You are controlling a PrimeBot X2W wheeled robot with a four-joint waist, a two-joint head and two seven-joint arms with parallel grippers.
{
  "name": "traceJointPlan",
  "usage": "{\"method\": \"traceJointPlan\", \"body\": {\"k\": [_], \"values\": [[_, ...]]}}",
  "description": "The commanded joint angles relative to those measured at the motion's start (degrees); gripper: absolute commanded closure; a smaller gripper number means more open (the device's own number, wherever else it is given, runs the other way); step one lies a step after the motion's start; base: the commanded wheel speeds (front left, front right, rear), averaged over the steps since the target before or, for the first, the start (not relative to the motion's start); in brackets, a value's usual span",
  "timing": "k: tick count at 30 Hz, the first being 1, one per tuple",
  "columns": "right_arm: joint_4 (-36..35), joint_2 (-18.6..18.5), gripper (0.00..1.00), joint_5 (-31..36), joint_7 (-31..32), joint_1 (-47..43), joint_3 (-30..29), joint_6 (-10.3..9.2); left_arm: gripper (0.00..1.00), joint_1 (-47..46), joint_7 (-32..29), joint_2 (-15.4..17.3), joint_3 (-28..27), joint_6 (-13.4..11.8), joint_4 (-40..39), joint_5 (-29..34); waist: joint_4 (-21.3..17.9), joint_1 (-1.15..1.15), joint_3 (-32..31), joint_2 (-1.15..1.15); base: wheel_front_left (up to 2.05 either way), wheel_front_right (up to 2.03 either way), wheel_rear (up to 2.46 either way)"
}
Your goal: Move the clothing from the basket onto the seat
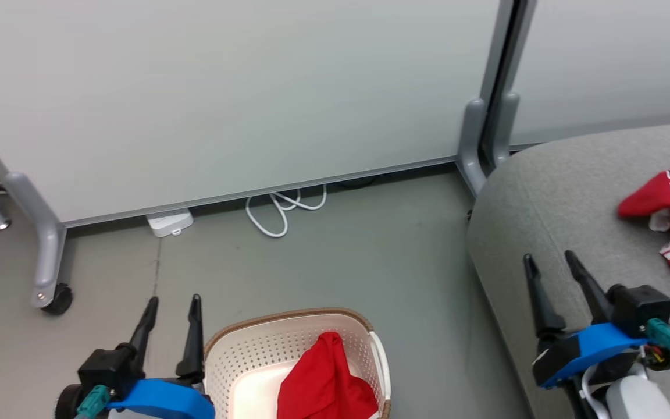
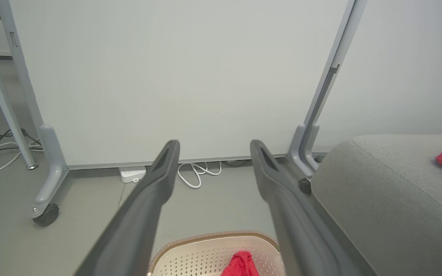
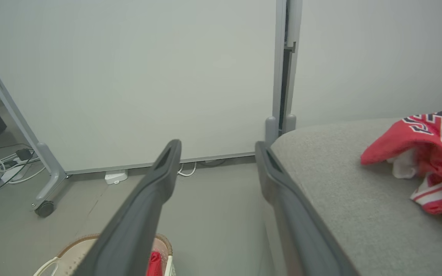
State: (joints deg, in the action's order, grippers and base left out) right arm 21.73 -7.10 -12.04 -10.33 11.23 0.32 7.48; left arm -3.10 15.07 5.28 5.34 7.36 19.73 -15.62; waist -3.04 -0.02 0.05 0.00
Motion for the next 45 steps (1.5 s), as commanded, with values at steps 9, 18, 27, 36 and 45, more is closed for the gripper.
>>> {"method": "traceJointPlan", "body": {"k": [9,18,27,36,45], "values": [[-6.4,2.4,0.00,1.3,2.8,-3.7,-0.1,0.03,0.00,0.3,0.1,-0.4,-3.8,-0.2,-0.7,1.8,3.1,0.02,1.4,0.00,0.00,0.00,0.00],[-8.4,2.6,0.00,2.2,4.0,-3.9,-0.7,0.02,0.00,-0.8,0.2,-1.2,-3.9,0.0,-0.2,2.4,3.8,0.02,2.2,0.00,0.00,0.00,0.00],[-9.9,2.8,0.00,1.8,4.6,-2.9,0.4,0.03,0.00,-1.2,0.2,-1.7,-3.7,0.1,0.6,1.9,2.8,0.02,4.2,0.00,0.00,0.00,0.00],[-18.0,2.2,0.00,1.4,5.4,4.9,2.4,0.03,0.00,-12.9,0.1,-0.2,1.5,0.1,6.7,1.3,-1.9,0.02,22.7,0.00,0.00,0.00,0.00],[-22.9,3.1,0.00,0.7,3.7,13.8,3.9,0.03,0.00,-29.3,-1.5,5.5,10.0,0.1,19.0,-1.6,-9.5,0.02,43.4,0.00,0.00,0.00,0.00]]}}
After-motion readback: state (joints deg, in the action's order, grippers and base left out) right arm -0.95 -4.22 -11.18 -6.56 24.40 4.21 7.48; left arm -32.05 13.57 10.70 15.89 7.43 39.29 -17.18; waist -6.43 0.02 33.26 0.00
